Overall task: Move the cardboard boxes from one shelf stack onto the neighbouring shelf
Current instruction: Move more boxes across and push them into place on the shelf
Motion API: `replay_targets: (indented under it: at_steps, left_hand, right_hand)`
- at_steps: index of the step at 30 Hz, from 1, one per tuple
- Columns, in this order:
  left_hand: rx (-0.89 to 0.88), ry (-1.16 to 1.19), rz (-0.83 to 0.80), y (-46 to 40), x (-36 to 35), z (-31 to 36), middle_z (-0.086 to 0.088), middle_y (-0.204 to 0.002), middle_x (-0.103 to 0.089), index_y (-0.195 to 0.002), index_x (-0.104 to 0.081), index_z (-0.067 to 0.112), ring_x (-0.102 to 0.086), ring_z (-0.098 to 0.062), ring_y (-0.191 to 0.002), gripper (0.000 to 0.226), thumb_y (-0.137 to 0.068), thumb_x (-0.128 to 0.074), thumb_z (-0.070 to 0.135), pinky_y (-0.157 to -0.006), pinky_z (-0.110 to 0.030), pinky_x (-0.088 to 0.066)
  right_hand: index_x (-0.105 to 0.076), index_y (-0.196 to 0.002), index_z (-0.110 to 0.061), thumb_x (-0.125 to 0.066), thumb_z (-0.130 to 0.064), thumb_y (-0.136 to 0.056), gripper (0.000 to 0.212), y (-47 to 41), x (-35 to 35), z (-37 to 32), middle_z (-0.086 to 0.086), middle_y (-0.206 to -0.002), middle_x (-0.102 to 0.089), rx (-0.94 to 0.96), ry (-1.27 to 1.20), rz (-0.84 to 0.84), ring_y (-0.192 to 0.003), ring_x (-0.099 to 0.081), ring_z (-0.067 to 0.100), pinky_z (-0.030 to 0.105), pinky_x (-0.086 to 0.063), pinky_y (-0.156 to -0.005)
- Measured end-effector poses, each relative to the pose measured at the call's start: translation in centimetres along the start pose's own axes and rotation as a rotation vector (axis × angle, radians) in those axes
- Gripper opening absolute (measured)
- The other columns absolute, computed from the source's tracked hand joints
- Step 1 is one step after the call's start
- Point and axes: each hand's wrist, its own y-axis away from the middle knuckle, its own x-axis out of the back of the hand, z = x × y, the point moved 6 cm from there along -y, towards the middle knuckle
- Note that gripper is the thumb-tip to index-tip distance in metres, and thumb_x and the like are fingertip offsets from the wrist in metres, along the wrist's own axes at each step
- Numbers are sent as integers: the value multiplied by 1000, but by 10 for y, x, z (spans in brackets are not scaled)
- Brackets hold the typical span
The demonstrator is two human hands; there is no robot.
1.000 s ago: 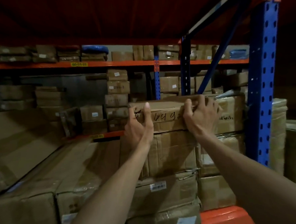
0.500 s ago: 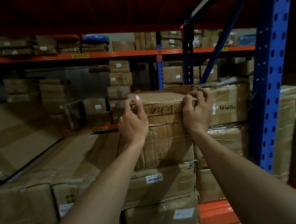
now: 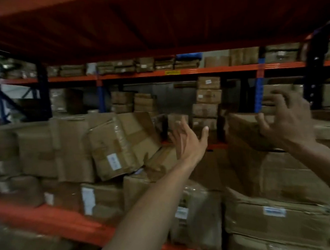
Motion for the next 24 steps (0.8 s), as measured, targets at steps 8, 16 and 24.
replay_targets:
  at_steps: [8,16,24]
  left_hand:
    - [543,-79,146,-18,135,-170,-25,-161,11,-155,14,13,8,-44,-146,141,-63,-72,75,-116,-57,1]
    - [775,18,-30,8,137,-255,-26,-159,17,-148,32,16,4,-42,-148,147,-65,-77,70,-116,-61,-10]
    - [776,74,-22,-6,125,-269,-23,-156,21,-136,46,14,8,-44,-145,172,-39,-87,65,-115,-63,-5]
  right_hand:
    - [-48,-127,-21,-71,-38,-78,57,2,-116,-212,14,-134,-50,503,82,-231,-125,-46,35,51,-40,-104]
    - [-4,-156,-30,-70,-29,-82,99,16,-200,-401,16,-165,8,1083,464,-398,-151,11,33,52,10,-119]
    - [21,-153,-39,-71,-34,-85,114,12,-251,-452,11,-161,28,1027,751,-600,-146,25,36,60,14,-116]
